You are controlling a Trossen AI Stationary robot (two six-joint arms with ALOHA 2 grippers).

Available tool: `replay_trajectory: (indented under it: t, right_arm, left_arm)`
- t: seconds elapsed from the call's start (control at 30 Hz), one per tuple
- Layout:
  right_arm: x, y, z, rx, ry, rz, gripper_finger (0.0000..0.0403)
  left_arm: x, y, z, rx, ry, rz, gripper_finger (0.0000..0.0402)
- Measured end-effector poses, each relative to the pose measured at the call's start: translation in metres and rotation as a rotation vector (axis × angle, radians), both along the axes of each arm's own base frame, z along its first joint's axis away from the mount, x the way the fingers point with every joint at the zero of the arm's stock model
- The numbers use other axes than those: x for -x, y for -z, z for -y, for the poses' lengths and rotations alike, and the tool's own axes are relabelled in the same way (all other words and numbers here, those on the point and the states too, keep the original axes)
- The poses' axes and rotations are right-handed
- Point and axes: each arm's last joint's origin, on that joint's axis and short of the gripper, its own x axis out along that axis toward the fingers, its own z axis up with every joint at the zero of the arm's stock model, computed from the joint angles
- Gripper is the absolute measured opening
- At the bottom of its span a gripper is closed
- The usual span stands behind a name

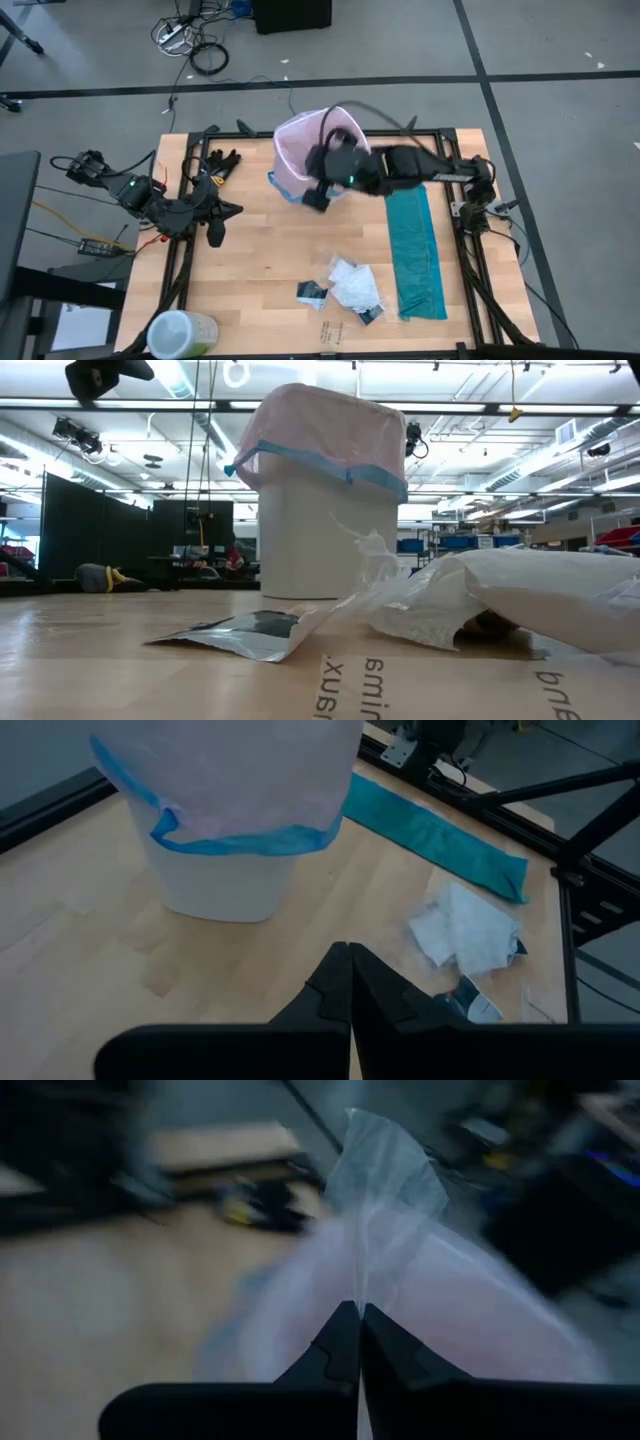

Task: Place trash/remove bag and relplace
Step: Put the transparent plastic into the white trash bin

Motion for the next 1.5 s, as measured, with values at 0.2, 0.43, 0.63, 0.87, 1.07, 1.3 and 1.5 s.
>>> replay_trajectory:
  t: [0.2, 0.43, 0.63, 0.87, 1.07, 1.3, 1.5]
  right_arm:
    - [0.000, 0.012, 0.053, -0.058, 0.001, -0.120, 0.0013]
    - [0.005, 0.019, 0.083, -0.139, -0.017, -0.183, 0.0110]
    - [0.006, 0.017, 0.074, -0.180, -0.110, -0.179, 0.0205]
    - [0.006, 0.043, -0.013, -0.428, -0.445, -0.340, 0.0224]
    - [0.007, 0.117, -0.073, -0.408, -0.377, -0.580, 0.0218]
    - [-0.002, 0.194, -0.089, -0.557, -0.344, -0.553, 0.0224]
    - [-0.004, 0.229, -0.090, -0.632, -0.318, -0.476, 0.0235]
  left_arm:
    - [-0.001, -0.001, 0.000, 0.004, -0.003, 0.012, 0.0004]
    - [-0.001, -0.002, 0.000, 0.008, -0.003, 0.021, 0.0004]
    - [-0.003, -0.002, 0.002, 0.014, -0.005, 0.026, 0.0004]
    - [-0.008, 0.001, 0.004, 0.000, -0.004, 0.005, 0.0004]
    - [-0.015, 0.005, 0.008, -0.019, -0.007, -0.025, 0.0004]
    - [-0.021, 0.009, 0.012, -0.036, -0.007, -0.054, 0.0004]
    - [-0.022, 0.010, 0.012, -0.035, -0.008, -0.057, 0.0004]
